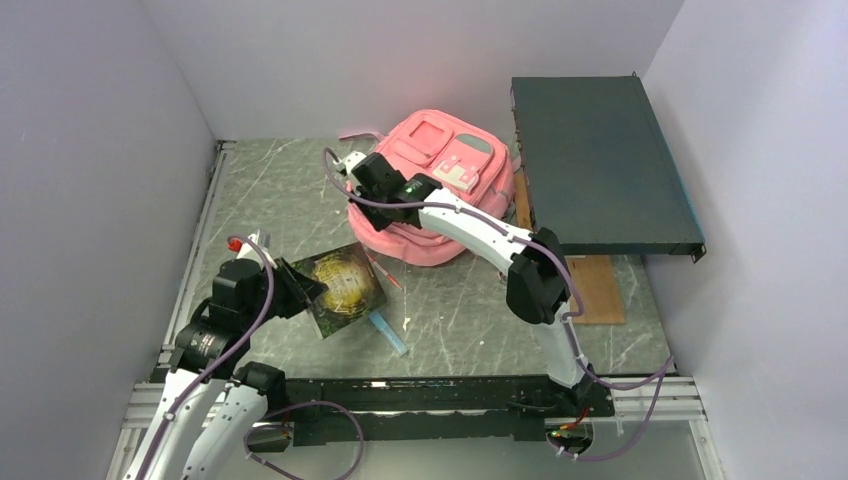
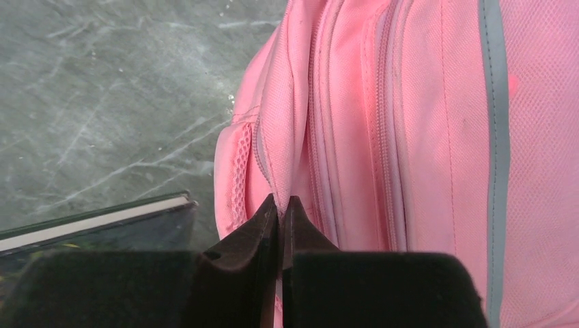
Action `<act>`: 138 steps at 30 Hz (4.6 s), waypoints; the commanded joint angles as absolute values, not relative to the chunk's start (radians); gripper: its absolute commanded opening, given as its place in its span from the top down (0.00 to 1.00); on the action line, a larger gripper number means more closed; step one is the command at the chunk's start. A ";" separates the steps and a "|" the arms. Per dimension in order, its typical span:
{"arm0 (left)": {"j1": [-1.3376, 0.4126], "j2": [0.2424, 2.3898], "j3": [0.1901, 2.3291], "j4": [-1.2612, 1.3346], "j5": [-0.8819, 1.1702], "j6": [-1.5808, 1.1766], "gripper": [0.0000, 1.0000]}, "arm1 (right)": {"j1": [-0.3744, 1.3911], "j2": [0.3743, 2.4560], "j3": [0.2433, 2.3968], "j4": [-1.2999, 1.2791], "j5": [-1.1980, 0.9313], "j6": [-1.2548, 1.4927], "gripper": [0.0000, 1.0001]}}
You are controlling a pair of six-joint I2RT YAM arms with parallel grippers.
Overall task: Pack the student bag
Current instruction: Place the book in the student bag.
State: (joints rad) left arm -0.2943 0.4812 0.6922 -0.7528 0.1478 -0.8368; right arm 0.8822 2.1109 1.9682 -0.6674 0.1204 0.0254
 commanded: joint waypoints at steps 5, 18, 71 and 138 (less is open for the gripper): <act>-0.295 0.492 0.787 -0.605 0.224 -0.870 1.00 | 0.876 2.044 2.112 -0.702 0.046 -0.052 1.00; -0.293 0.478 0.778 -0.623 0.226 -0.860 1.00 | 0.660 1.988 1.984 -0.532 -0.588 0.299 1.00; -0.398 1.489 0.682 1.031 0.078 -1.322 1.00 | 0.701 1.914 2.138 -0.503 -0.440 0.406 1.00; -0.218 0.819 0.543 -0.040 0.395 -0.814 0.11 | 0.575 1.925 1.778 -0.312 -0.179 -0.044 1.00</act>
State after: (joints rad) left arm -0.2253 0.8547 0.5209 -0.0731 0.3447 -0.8135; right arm 0.5907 1.9537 1.8679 -0.4805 -0.2264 0.0517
